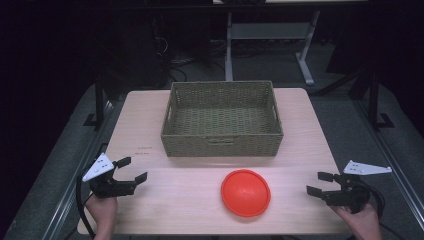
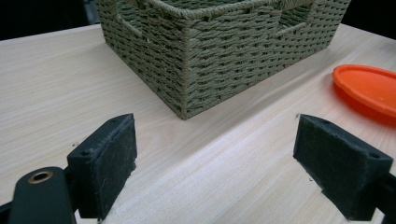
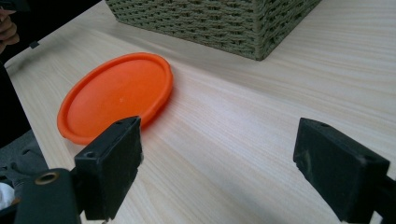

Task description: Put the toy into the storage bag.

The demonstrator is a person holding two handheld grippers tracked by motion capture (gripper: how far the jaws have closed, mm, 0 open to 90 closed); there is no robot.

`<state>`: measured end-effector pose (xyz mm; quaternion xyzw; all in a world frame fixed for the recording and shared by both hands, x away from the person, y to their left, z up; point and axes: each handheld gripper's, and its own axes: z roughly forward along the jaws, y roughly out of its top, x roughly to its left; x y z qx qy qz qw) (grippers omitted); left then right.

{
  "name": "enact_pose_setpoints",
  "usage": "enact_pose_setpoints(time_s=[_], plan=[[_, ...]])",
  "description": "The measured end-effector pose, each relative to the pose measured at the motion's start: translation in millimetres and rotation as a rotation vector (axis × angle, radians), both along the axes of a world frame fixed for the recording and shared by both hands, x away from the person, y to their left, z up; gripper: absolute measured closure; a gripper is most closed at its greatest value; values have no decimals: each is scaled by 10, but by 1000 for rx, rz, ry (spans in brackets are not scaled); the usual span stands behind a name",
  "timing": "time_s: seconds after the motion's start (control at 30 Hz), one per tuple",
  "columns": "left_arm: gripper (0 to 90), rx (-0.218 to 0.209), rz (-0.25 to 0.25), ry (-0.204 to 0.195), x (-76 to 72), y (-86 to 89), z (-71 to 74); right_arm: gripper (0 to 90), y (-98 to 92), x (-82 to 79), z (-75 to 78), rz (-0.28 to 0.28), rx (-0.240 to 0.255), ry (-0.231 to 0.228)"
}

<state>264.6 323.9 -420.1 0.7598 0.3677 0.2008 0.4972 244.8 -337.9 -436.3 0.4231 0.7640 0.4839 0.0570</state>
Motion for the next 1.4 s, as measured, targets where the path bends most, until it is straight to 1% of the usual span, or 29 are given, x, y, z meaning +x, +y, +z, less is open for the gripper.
enact_pose_setpoints(time_s=[0.1,0.17,0.27,0.4,0.47,0.6,0.8,0.93,1.0,1.13,1.27,1.4], plan=[[126,8,-3,5,-1,-7,1,145,18,21,17,5,2,1],[126,5,-5,2,-8,-9,3,145,38,39,30,11,0,-3],[126,8,-12,-3,-13,-7,4,143,86,65,56,26,-1,2],[126,9,-12,-5,-14,-6,6,142,168,94,108,45,-2,-3],[127,5,-9,1,-5,0,2,142,208,115,136,56,-8,2],[127,9,-12,-7,-1,6,5,141,274,173,190,81,-20,9],[127,6,-9,-4,-8,5,6,141,385,251,281,110,-31,16],[126,6,-12,-9,-8,3,6,140,437,280,309,116,-42,22],[126,4,-10,-4,-8,4,6,141,468,297,327,125,-49,19],[127,5,-12,-10,-9,9,10,141,523,336,356,140,-60,19],[126,6,-11,-9,-9,11,12,141,576,374,386,153,-72,30],[126,1,-9,-8,-14,7,13,141,633,412,425,166,-82,32]])
